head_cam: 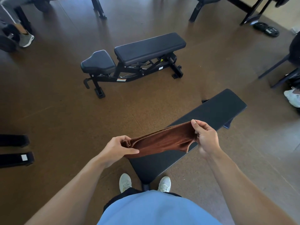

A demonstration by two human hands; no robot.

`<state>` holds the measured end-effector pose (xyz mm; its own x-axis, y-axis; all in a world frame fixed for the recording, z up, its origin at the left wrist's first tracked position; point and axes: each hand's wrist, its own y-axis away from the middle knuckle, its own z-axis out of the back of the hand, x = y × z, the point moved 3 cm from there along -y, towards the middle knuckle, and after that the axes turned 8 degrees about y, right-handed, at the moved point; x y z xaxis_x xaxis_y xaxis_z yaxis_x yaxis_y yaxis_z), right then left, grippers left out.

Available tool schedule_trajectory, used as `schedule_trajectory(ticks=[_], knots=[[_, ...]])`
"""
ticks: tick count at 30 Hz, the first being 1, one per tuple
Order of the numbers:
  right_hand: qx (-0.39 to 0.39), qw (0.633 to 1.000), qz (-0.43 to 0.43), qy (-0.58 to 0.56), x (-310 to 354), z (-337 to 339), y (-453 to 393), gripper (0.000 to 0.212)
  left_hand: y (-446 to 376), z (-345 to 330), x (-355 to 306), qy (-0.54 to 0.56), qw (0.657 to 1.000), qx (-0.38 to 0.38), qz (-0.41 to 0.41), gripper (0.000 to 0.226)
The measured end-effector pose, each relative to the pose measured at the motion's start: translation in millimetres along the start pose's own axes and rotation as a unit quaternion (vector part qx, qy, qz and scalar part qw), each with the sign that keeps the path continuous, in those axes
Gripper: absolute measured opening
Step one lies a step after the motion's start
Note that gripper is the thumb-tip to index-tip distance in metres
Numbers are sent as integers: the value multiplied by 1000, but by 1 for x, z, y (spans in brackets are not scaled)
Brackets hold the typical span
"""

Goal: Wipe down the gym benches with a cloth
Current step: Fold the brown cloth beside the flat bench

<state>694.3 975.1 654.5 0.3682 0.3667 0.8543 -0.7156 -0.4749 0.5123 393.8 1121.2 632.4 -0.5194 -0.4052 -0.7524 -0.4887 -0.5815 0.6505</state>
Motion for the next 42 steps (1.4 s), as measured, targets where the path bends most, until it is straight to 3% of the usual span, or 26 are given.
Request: schedule_trajectory(ticks=[5, 9, 15, 18, 21, 26, 34, 42], knots=[[-59, 998, -19, 18, -9, 13, -8, 12, 0, 4, 4, 45, 998, -43, -10, 8], [-26, 997, -27, 63, -14, 16, -10, 13, -4, 2, 16, 133, 990, -52, 21, 14], [-20, 996, -52, 67, -20, 19, -9, 15, -5, 0, 30, 305, 949, -49, 64, 27], [-26, 995, -44, 82, -24, 13, -10, 19, -1, -6, 28, 325, 942, -51, 61, 26], [-20, 997, -59, 38, -29, -4, -3, 20, -1, -19, 20, 335, 934, -104, 65, 21], [14, 996, -93, -4, -41, -52, 28, 23, 3, -56, -8, 306, 942, -125, 48, 9], [92, 993, 3, 72, -42, -93, 69, 22, 12, -74, -28, 328, 937, -120, 28, 11], [97, 989, 54, 98, -39, -96, 82, 19, 14, -72, -29, 327, 935, -133, 37, 11]])
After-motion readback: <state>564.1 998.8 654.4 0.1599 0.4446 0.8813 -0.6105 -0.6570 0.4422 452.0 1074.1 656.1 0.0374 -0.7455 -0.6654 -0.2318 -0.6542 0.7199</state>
